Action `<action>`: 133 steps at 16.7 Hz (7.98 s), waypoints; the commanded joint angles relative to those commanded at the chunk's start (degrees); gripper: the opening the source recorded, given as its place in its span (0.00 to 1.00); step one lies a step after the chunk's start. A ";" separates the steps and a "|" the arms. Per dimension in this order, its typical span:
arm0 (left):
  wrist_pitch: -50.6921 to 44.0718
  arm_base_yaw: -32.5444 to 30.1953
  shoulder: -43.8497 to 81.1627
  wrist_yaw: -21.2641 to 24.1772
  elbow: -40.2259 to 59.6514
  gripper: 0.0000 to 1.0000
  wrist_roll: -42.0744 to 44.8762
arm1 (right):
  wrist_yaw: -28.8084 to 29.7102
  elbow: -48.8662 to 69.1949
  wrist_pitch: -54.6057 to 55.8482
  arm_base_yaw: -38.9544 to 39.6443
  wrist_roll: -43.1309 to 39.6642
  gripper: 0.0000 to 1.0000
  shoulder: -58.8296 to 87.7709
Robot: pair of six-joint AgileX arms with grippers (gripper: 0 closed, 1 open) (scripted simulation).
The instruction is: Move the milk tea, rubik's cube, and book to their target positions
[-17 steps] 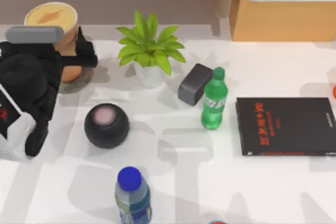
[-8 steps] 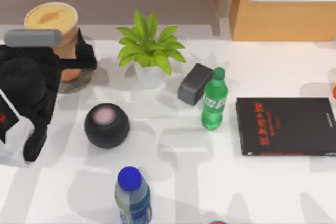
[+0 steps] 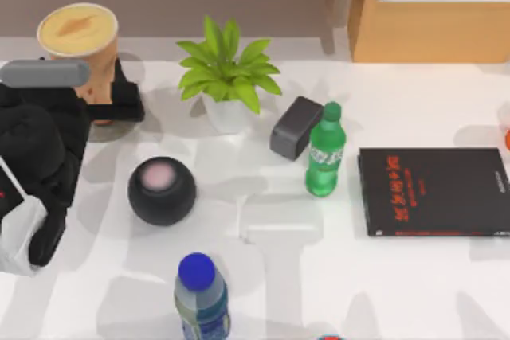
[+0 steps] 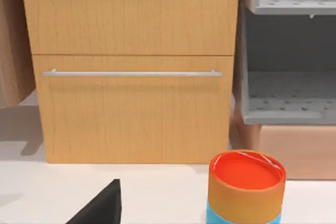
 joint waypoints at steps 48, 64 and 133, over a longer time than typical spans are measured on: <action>-143.41 18.78 -14.83 10.89 51.13 1.00 16.15 | 0.00 0.00 0.00 0.00 0.00 1.00 0.00; -143.98 18.25 -10.97 9.89 44.65 1.00 15.92 | 0.00 0.00 0.00 0.00 0.00 1.00 0.00; -80.01 11.92 -32.17 11.39 49.74 0.00 0.86 | 0.00 0.00 0.00 0.00 0.00 1.00 0.00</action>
